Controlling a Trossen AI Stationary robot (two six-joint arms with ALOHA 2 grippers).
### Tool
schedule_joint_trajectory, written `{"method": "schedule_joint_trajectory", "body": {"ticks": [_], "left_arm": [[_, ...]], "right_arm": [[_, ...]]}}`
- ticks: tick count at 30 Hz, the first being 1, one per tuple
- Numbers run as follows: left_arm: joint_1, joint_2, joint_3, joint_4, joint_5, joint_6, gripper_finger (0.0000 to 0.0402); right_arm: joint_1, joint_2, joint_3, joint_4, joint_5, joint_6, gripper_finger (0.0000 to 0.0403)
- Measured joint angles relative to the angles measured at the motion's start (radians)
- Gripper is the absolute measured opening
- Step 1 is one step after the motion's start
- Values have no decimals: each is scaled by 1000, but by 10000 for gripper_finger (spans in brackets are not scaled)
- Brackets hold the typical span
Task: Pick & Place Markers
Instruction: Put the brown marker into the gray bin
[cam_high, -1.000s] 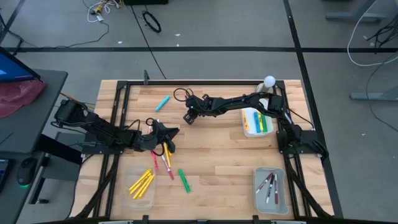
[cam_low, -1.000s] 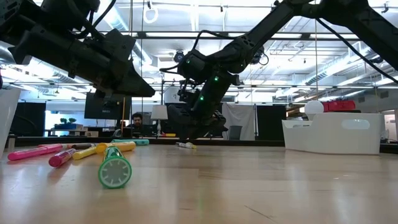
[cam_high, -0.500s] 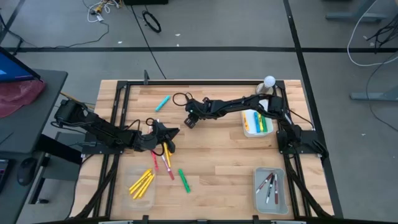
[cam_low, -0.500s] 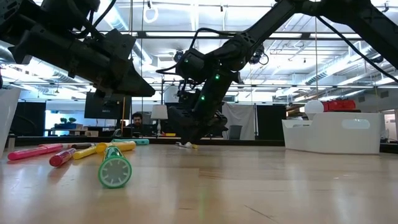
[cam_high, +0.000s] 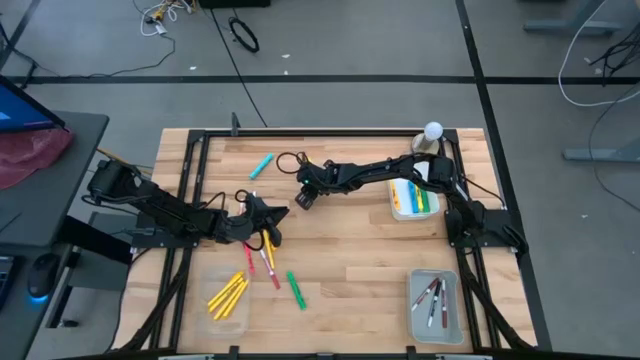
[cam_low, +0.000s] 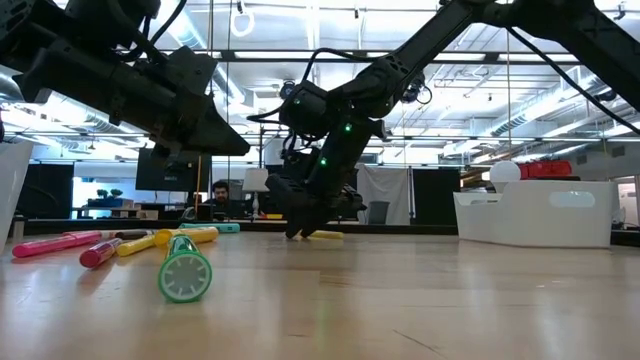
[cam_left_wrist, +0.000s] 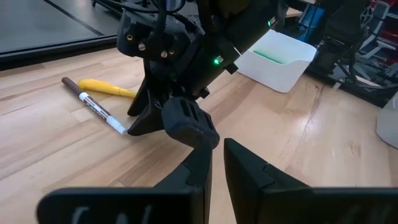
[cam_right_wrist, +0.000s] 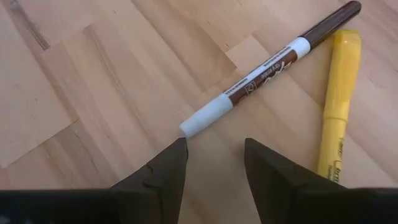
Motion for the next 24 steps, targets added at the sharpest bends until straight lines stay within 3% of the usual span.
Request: {"method": "schedule_joint_trajectory", "body": {"ticks": [4, 11, 15, 19, 24], "left_arm": [[0, 0, 0, 0, 11, 0, 46], [-9, 0, 0, -1, 11, 0, 46], [-16, 0, 0, -1, 11, 0, 46], [-21, 0, 0, 0, 11, 1, 46], [-21, 0, 0, 4, 10, 1, 46]], "right_arm": [[1, 2, -1, 0, 12, -1, 151], [6, 3, -1, 0, 8, -4, 84], [6, -22, -4, -27, 0, 2, 68], [6, -60, -10, -74, -34, 22, 92], [5, -57, -8, 21, -52, 43, 170]]}}
